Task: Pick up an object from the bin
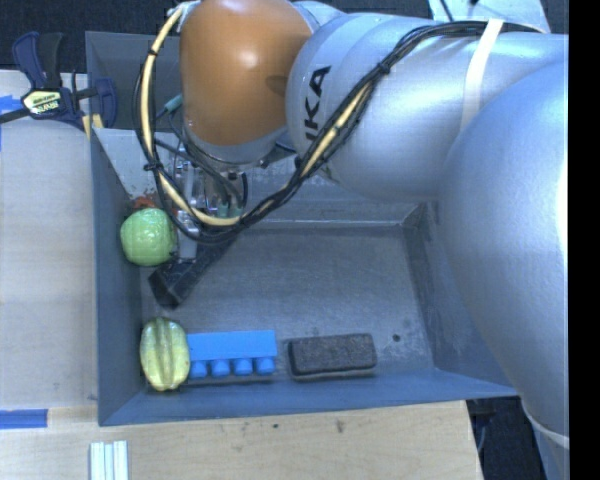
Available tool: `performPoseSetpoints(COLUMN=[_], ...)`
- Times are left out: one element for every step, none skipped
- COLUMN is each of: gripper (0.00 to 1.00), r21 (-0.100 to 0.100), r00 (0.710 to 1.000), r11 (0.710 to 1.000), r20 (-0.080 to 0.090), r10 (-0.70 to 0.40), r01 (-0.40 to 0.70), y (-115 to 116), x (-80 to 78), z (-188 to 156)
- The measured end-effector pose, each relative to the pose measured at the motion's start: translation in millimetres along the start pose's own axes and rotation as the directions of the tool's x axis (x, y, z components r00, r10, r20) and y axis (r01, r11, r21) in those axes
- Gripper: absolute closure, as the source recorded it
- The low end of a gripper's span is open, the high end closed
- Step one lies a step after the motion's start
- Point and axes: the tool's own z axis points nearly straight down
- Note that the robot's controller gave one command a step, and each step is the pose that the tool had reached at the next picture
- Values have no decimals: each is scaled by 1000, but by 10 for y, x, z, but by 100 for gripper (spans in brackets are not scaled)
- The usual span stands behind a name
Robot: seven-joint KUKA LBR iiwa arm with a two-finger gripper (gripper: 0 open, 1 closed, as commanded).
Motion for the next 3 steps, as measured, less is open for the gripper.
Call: performPoseSetpoints(gripper=[0,0,0], r21=[-2,-1,1], r00=[1000,990,945], r11=[1000,990,945], r20=[8,9,8], r10=[3,-142,-327], r01=[-3,142,327], y=[-15,-170,-558], x=[-15,-44,-148], z=[-58,395,548])
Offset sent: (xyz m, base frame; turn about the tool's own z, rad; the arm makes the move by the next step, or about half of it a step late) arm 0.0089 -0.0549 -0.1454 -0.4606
